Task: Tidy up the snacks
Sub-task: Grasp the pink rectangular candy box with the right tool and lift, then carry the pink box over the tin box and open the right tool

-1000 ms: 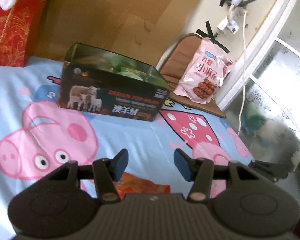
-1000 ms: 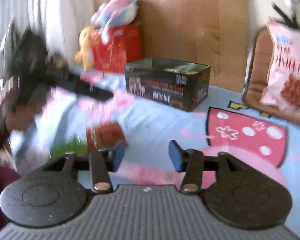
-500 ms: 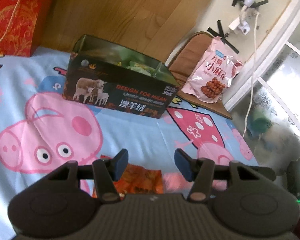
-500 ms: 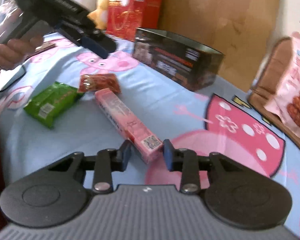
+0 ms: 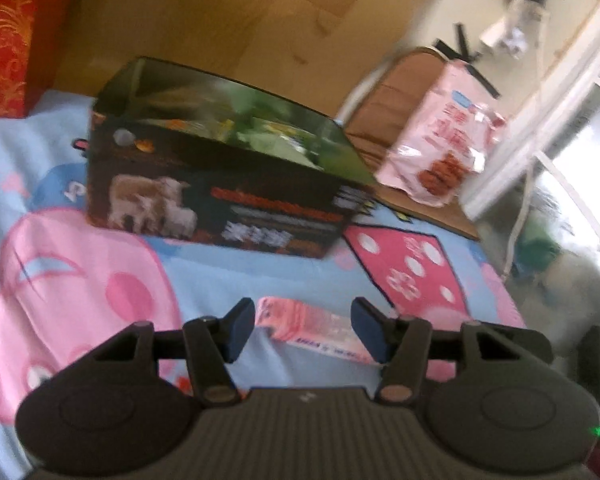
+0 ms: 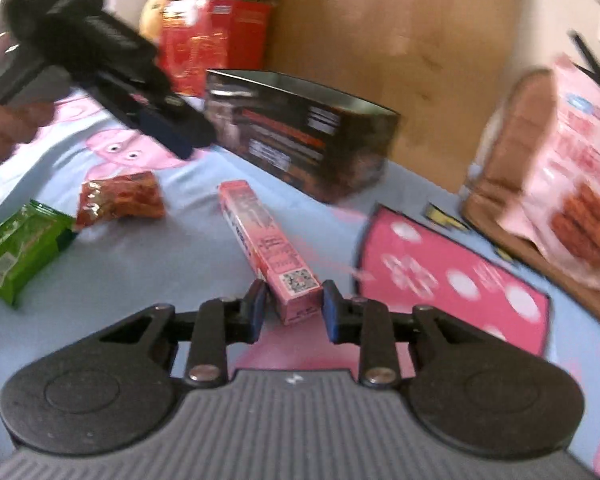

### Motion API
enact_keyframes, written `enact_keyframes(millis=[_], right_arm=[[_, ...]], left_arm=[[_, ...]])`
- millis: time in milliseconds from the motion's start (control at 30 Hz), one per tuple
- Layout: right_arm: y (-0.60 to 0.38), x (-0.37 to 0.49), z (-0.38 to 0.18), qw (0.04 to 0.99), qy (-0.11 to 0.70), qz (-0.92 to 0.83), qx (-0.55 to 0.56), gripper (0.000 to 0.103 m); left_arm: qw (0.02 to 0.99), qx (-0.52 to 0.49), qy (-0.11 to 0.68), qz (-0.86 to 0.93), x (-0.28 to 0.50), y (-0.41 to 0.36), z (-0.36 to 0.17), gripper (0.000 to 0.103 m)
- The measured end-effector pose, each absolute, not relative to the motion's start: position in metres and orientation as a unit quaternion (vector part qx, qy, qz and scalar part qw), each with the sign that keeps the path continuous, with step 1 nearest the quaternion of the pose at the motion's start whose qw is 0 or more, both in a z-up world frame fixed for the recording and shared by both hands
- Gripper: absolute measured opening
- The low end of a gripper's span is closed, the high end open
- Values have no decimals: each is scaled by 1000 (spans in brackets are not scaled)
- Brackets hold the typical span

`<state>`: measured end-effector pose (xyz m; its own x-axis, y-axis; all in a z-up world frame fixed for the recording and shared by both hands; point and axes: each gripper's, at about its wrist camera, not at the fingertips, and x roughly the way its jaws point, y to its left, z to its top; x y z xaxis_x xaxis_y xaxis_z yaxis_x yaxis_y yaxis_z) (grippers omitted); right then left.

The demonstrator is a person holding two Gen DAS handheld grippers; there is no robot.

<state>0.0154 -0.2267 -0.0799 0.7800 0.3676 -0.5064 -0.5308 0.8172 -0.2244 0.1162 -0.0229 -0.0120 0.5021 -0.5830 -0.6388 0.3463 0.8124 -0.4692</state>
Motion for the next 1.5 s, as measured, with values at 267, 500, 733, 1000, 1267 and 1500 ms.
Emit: enact_keyframes(millis=[267, 500, 733, 1000, 1267, 1500], right_arm=[[-201, 46, -77, 929, 219, 245, -169, 44], [-222, 34, -75, 936, 254, 228, -81, 48], [-215, 44, -76, 942, 262, 205, -52, 32], [-198, 40, -33, 952, 180, 247, -34, 32], [-170, 114, -2, 969, 144, 201, -15, 33], [-166, 140, -7, 975, 156, 156, 1, 39]], left_arm=[[857, -158, 425, -247, 133, -7, -17, 55], [849, -152, 437, -256, 142, -15, -28, 51], [850, -130, 439, -260, 124, -21, -29, 41], [885, -163, 363, -243, 115, 20, 26, 41], [918, -143, 324, -177, 187, 13, 52, 48], [922, -146, 315, -170, 186, 16, 47, 51]])
